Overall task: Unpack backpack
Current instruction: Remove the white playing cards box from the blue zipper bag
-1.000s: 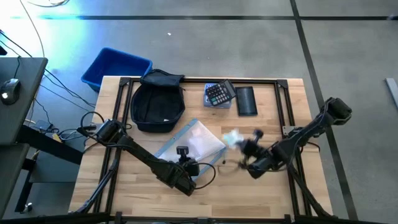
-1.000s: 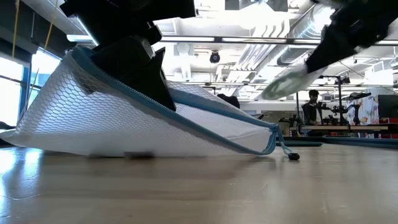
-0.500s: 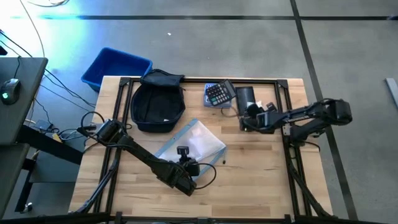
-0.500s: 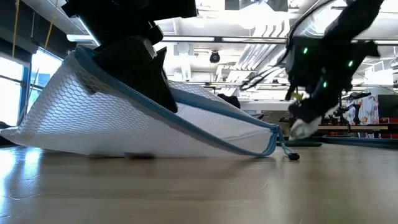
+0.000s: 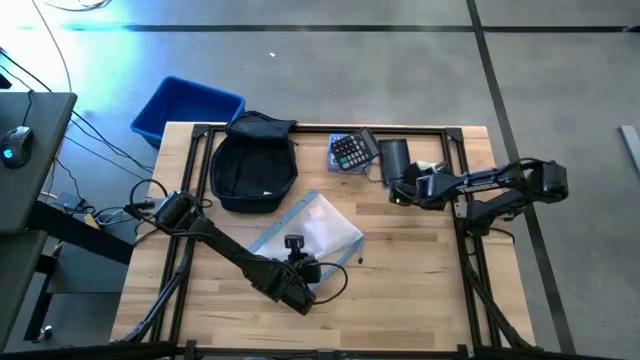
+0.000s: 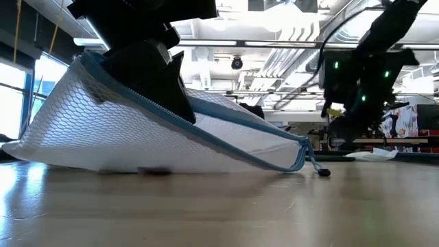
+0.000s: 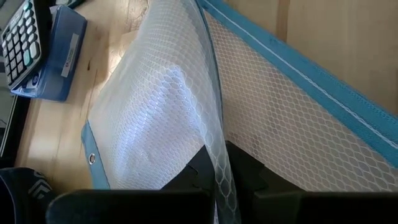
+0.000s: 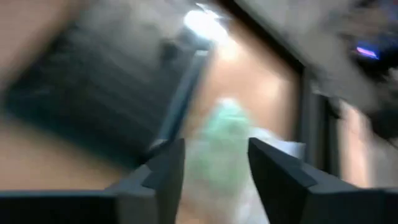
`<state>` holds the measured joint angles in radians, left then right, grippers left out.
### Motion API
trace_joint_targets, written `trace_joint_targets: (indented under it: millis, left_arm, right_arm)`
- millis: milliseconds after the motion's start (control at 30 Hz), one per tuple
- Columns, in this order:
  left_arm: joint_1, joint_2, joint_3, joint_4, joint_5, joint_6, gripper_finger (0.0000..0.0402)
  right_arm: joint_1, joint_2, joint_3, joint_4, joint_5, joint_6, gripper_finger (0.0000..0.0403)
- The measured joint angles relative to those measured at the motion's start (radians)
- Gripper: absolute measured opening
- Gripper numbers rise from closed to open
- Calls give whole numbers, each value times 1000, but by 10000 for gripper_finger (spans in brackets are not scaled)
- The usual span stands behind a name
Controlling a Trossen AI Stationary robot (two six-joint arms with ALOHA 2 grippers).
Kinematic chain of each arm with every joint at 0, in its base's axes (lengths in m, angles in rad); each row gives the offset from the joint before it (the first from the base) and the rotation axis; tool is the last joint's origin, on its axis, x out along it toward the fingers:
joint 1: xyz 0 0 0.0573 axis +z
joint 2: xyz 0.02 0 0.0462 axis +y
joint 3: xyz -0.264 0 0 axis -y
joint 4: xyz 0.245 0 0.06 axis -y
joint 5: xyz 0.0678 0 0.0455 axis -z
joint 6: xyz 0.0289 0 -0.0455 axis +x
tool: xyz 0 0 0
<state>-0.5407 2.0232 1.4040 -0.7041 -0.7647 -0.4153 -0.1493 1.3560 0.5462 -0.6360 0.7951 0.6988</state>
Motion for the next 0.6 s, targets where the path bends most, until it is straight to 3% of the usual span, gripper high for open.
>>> trace_joint_targets:
  millis: [133,300,467,600]
  left_arm:
    - [0,0,0,0,-1,0,0]
    - [0,0,0,1,-1,-2,0]
    - [-1,0,0,8,-5,-3,0]
    - [-1,0,0,5,-8,-2,0]
  right_arm:
    - [208,-27,12,259,-187,-183,212]
    - [469,-6,15,696,-425,-394,214]
    - [624,105,64,898,-460,-454,203]
    - [645,286,184,952,-424,-533,199]
